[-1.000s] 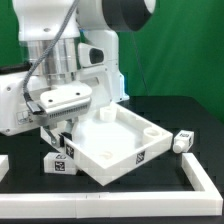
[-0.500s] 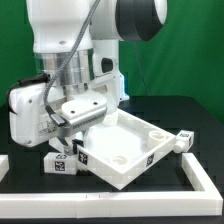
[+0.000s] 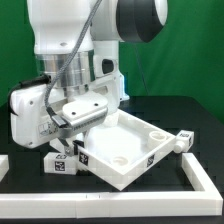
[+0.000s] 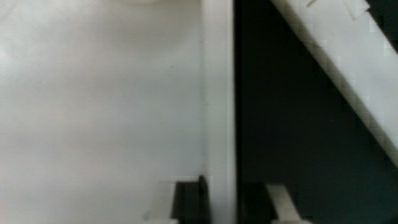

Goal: Assemble one leg

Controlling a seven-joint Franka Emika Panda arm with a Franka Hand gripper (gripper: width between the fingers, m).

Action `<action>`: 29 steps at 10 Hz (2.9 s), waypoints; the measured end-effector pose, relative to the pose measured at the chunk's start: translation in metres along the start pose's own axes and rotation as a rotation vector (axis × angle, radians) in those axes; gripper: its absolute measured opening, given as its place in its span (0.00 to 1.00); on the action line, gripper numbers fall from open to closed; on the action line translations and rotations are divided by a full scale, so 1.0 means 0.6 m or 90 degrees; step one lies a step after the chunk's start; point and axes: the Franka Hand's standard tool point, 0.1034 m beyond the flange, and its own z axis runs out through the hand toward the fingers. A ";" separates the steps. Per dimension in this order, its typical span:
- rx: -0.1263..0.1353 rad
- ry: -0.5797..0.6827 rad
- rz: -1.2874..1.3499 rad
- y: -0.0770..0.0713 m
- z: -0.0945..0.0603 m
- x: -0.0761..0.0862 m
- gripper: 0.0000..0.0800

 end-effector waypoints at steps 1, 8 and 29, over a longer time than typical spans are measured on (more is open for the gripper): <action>-0.003 0.005 -0.061 0.005 -0.003 -0.032 0.07; -0.025 0.103 -0.276 0.038 0.021 -0.075 0.07; 0.033 0.284 -0.375 0.063 0.101 -0.146 0.38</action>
Offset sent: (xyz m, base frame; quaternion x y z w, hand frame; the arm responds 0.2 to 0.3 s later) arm 0.0000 0.0000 0.0000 0.0000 0.0000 0.0000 1.0000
